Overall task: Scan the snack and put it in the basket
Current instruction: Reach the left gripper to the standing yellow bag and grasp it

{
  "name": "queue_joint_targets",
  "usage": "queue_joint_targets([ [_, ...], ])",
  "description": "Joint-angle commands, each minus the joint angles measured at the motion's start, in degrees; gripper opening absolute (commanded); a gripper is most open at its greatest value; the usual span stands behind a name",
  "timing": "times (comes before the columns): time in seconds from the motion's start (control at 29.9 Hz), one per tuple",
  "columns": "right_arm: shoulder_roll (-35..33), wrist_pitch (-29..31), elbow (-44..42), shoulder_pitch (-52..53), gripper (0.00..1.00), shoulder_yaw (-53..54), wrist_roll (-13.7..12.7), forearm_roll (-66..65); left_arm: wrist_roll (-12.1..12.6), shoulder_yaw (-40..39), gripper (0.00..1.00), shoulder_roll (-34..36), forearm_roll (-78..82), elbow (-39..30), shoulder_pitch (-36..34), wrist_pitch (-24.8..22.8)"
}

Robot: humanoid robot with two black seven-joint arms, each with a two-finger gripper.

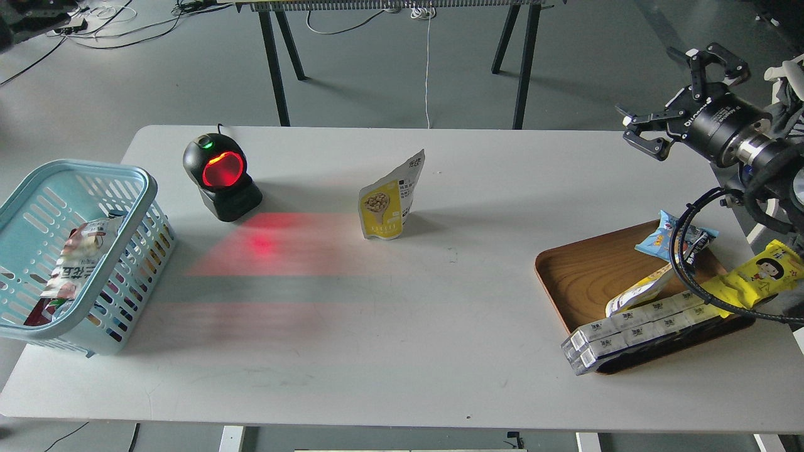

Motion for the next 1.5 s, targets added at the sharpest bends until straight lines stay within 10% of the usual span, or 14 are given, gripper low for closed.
queue_joint_targets([
  [0.0,0.0,2.5,0.2,-0.8,1.0,0.1,1.0,0.0,0.1,0.7,1.0,3.5,2.1,-3.9,0.0,-0.2],
  [0.57,0.6,3.0,-0.3,-2.4,1.0,-0.1,1.3,-0.1,0.3,7.9,1.0,-13.1,50.4,-3.9,0.1,-3.3],
  [1.0,0.8,2.9,-0.3,-2.6,1.0,0.0,1.8,-0.1,12.7,8.2,0.99,-41.9,74.8,0.8,-0.4,-11.8],
  [1.47,0.9,3.1,-0.1,-2.5,1.0,0.1,1.8,-0.1,13.5,8.3,0.97,-60.5,84.5,14.4,0.1,-11.8],
])
